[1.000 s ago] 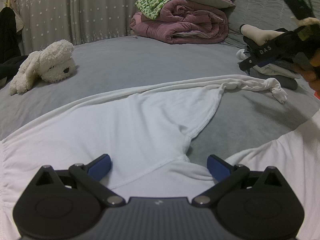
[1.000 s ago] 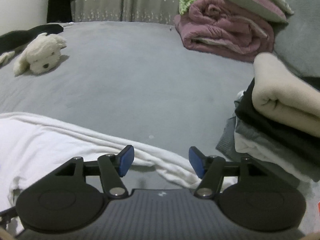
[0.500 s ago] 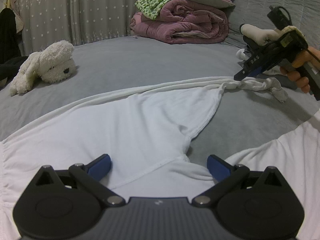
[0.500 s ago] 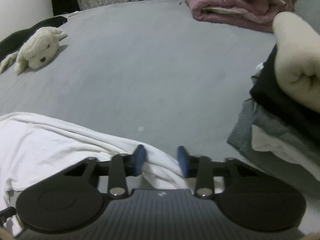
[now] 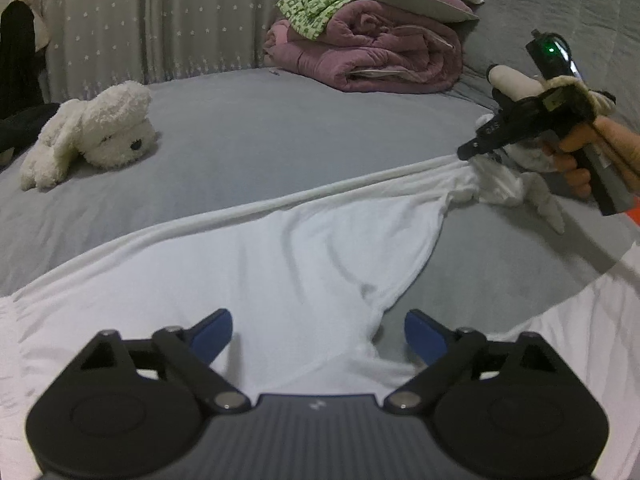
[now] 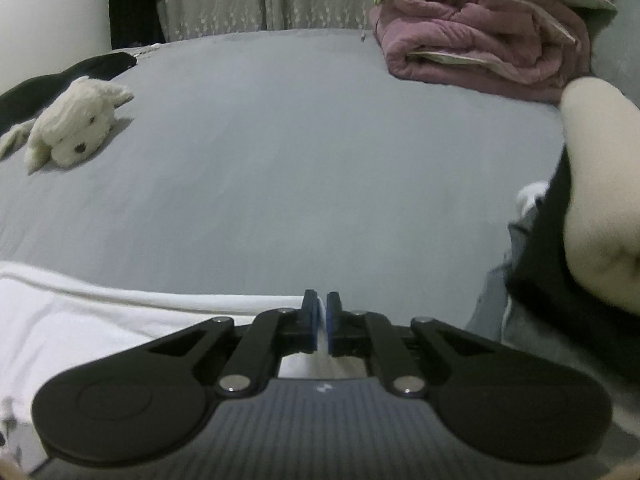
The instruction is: Fold clothes
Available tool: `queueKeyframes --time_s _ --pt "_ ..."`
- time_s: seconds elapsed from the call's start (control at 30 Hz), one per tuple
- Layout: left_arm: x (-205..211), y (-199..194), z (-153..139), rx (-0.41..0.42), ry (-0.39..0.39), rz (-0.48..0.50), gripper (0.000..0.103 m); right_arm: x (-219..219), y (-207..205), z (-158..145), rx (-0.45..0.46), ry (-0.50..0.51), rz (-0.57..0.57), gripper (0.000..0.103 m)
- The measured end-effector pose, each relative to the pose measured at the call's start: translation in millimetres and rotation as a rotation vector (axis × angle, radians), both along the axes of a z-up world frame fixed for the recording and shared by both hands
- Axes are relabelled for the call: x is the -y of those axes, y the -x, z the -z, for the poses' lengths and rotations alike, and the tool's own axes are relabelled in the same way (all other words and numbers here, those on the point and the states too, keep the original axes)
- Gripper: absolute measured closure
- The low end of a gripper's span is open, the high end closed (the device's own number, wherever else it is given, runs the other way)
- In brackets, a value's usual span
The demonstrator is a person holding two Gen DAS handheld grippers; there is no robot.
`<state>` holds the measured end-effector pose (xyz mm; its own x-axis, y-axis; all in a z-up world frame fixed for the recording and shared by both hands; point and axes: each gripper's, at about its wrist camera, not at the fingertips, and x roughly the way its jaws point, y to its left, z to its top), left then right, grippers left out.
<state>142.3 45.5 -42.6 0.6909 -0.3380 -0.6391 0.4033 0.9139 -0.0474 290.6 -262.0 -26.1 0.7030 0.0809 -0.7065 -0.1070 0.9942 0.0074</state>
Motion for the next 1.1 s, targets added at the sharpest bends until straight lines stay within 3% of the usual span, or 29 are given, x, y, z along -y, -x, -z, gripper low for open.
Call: queueKeyframes --time_s 0.13,0.23,0.27,0.3,0.53,0.67,0.9,1.1 --pt "10.0 -5.5 -0.9 -0.026 0.001 0.025 0.018 0.5 -15.2 3.5 -0.001 -0.002 0.017 0.097" --pt "16.7 -6.3 -0.6 -0.028 -0.004 0.050 0.020 5.7 -15.2 -1.2 0.016 -0.007 0.061 0.079" --pt "18.5 -7.2 -0.7 -0.030 -0.008 0.058 0.020 10.0 -12.4 -3.4 0.023 -0.021 0.072 0.068" --pt "20.4 -8.1 -1.1 -0.031 -0.013 0.064 0.021 15.5 -7.4 -6.1 0.033 -0.040 0.083 0.064" --pt "52.1 -17.9 -16.2 0.004 -0.050 0.117 0.021 57.8 54.1 -10.2 0.080 -0.115 0.097 0.064" --pt "89.1 -25.8 -19.1 0.003 -0.061 0.153 0.032 87.9 89.0 0.8 0.090 -0.166 0.115 0.064" --pt "159.3 -50.5 -4.0 -0.006 -0.126 0.184 0.052 123.1 112.3 26.4 0.060 -0.358 0.117 0.064" --pt "191.7 -70.8 5.7 0.027 -0.135 0.176 0.056 135.1 119.4 32.7 0.089 -0.434 0.112 0.070"
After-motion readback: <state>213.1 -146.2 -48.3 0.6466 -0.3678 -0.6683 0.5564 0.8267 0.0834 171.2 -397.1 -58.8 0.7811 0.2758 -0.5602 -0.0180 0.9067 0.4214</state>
